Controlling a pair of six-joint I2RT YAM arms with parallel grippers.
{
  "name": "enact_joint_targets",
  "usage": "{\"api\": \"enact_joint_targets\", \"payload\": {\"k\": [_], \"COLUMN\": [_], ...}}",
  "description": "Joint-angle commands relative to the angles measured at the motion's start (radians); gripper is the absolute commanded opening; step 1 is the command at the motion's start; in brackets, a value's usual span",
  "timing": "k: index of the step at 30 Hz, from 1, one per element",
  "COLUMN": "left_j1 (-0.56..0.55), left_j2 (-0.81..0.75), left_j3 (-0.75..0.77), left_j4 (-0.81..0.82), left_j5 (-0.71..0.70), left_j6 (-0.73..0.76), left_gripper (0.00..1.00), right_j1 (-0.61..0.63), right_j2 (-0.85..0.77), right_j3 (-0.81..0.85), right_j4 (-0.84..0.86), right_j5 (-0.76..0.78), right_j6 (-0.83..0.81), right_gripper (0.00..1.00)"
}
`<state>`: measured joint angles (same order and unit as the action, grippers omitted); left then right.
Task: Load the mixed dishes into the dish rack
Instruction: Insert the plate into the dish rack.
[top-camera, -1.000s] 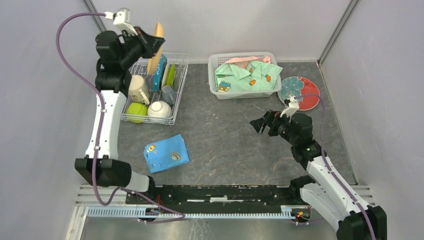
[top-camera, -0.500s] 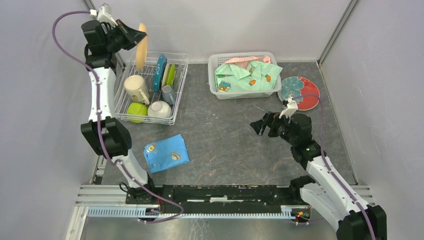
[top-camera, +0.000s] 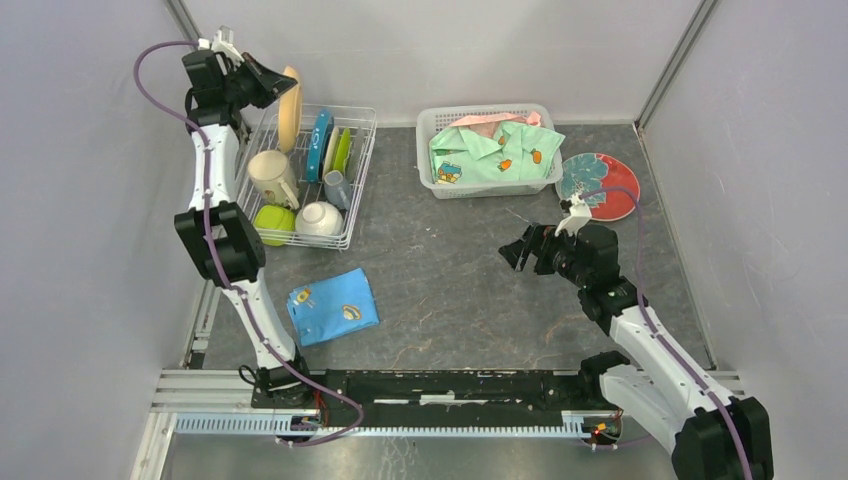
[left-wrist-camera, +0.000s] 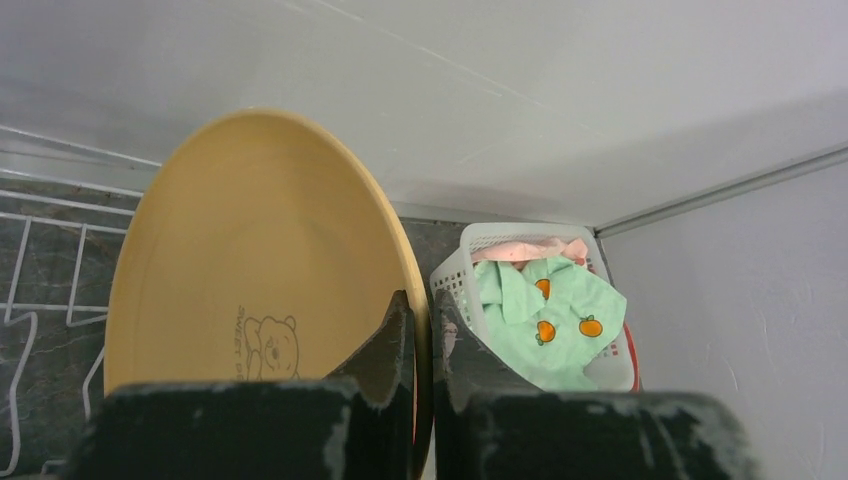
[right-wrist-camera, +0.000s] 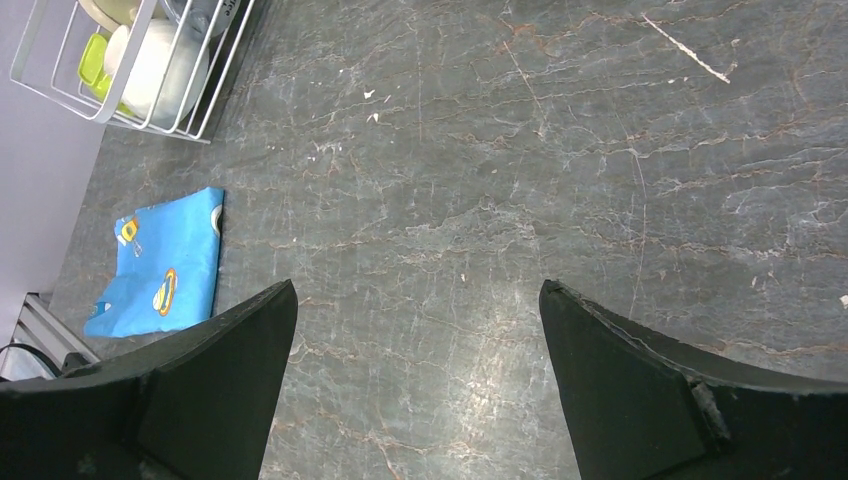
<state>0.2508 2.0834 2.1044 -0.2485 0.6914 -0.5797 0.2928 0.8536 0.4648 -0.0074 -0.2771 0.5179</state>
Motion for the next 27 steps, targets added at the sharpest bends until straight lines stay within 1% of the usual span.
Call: {"api": "enact_joint_targets", "payload": {"k": [1, 4, 9, 14, 18, 23, 27], "left_j1": [-0.002, -0.001, -0.001, -0.002, -0.002, -0.002, -0.002], "left_j2": [0.023, 0.046, 0.092, 0.136, 0.159, 0.175, 0.184], "left_j3": [0.029, 0.032, 0.049, 0.047, 0.053, 0.075, 0.082], "left_j4": [0.030, 0.028, 0.005, 0.024, 0.043, 0.058, 0.074], "left_j5": [0.050, 0.078, 0.081, 0.090, 0.101, 0.099, 0.071], "left_j6": [-0.021, -0.011, 0.017, 0.018, 0.031, 0.037, 0.042], "left_gripper": [0.02, 0.02, 0.02, 0.02, 0.06, 0.07, 0.09], "right_j1": [0.002, 0.003, 0.003, 0.003, 0.003, 0.003, 0.003], "right_j2": [0.020, 0.036, 0.045, 0.047, 0.051, 0.051, 0.050], "right_j3": [0.029, 0.035, 0.040, 0.034, 0.039, 0.048, 0.048], "right_j4": [0.059, 0.062, 0.058, 0.065, 0.064, 0.058, 0.057], "right_j5": [0.006, 0.002, 0.002, 0.012, 0.008, 0.016, 0.021], "right_j6": [0.004, 0.004, 0.002, 0.016, 0.017, 0.011, 0.007], "right_gripper": [0.98, 0.98, 0.98, 0.98, 0.98, 0.98, 0.98]}}
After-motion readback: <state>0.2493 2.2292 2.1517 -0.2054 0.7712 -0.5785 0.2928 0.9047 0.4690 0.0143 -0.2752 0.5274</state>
